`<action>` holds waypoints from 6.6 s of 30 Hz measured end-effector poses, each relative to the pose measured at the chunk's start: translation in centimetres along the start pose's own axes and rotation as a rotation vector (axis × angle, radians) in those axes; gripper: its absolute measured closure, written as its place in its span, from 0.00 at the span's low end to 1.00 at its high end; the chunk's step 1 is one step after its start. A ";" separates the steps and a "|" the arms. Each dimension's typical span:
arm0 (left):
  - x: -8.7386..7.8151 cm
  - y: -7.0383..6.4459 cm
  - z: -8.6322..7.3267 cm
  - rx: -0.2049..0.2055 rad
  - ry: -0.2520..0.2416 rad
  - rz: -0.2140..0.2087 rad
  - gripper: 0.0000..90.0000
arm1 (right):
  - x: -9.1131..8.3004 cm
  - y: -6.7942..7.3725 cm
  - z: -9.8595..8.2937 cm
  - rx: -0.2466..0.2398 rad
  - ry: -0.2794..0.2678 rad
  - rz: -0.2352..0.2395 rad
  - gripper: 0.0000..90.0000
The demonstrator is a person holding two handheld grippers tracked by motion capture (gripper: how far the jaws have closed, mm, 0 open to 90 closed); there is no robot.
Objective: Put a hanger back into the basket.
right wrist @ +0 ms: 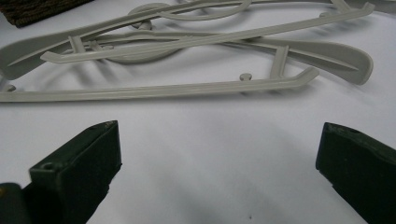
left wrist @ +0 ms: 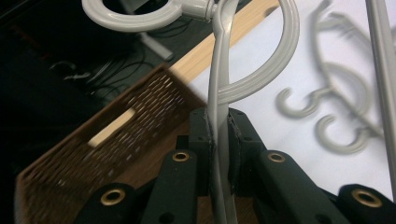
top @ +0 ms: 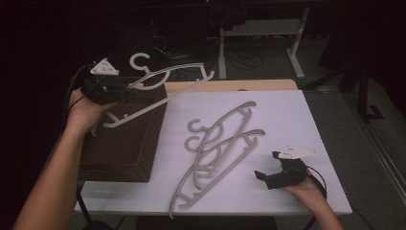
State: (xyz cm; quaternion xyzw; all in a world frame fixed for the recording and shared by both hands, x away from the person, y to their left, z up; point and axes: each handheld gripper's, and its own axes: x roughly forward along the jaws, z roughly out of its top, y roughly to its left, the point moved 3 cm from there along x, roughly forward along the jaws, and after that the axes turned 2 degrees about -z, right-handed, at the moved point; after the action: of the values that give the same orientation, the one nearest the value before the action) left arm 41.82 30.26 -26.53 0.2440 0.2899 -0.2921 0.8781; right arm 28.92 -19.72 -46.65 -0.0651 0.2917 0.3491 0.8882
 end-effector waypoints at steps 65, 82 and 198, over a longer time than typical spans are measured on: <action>2.1 4.1 -11.9 -0.303 0.026 -0.050 0.41 | 0.1 0.0 0.2 -0.012 0.003 -0.010 0.00; 2.2 -1.8 -6.4 -0.278 -0.166 -0.326 0.25 | 0.3 0.1 0.3 -0.021 0.007 -0.003 0.00; 20.6 -20.5 -3.4 -0.176 0.058 -0.536 0.70 | 11.4 1.6 7.4 -0.079 0.216 0.084 0.99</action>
State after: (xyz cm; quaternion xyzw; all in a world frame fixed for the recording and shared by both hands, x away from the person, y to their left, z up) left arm 40.75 10.08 -47.73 0.0897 0.3932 -0.4805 0.7788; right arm 38.07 -9.52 -46.90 -0.1252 0.3742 0.3881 0.8329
